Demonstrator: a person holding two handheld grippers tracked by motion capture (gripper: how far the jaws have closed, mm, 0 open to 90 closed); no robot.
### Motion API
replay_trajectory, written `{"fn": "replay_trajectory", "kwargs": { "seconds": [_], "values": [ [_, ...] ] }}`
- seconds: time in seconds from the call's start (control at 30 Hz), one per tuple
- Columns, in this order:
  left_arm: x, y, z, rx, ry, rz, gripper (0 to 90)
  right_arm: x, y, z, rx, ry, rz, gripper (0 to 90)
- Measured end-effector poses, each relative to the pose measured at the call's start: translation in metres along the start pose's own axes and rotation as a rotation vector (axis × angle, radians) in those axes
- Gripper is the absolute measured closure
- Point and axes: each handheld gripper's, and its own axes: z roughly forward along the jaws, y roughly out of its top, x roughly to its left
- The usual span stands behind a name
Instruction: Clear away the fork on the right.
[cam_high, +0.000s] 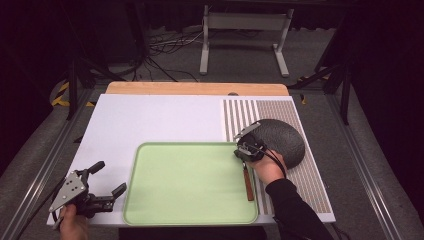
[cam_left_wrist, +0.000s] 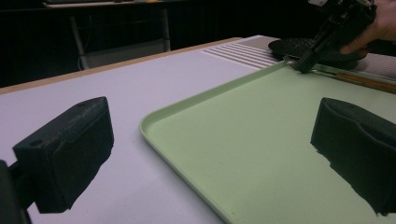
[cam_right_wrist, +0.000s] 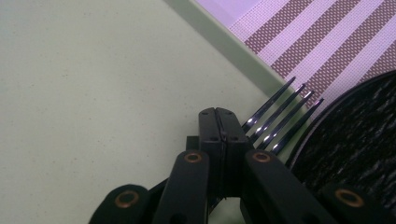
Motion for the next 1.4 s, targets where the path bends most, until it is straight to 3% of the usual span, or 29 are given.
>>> {"fn": "replay_trajectory", "kwargs": {
  "seconds": [0.2,0.5,0.67,0.7,0.73,0.87,0.93,1.17,1.4],
  "values": [
    [0.0,0.0,0.0,0.001,-0.001,0.001,0.1,0.0,-0.001,-0.002,-0.001,-0.004,0.003,90.0],
    [0.0,0.0,0.0,0.002,-0.001,0.001,0.1,0.006,0.006,-0.014,-0.06,0.006,-0.03,90.0],
    [0.0,0.0,0.0,0.002,-0.002,0.0,0.2,0.011,0.011,-0.028,-0.105,0.006,-0.034,74.4],
    [0.0,0.0,0.0,0.006,-0.004,0.002,0.2,0.012,0.011,-0.036,-0.132,0.003,-0.034,61.7],
    [0.0,0.0,0.0,0.001,-0.001,0.0,0.2,0.012,0.011,-0.036,-0.132,0.003,-0.034,61.7],
    [0.0,0.0,0.0,0.002,-0.002,-0.002,0.1,0.015,0.007,-0.051,-0.213,-0.018,-0.058,32.6],
    [0.0,0.0,0.001,-0.001,-0.003,0.0,0.1,0.015,0.003,-0.057,-0.251,-0.012,-0.063,23.7],
    [0.0,0.0,0.001,0.004,-0.003,0.002,0.2,0.011,-0.016,-0.075,-0.35,0.0,-0.062,11.3],
    [-0.001,0.0,0.001,0.009,-0.002,0.0,0.1,0.004,-0.038,-0.092,-0.445,0.011,-0.055,4.8]
  ]
}}
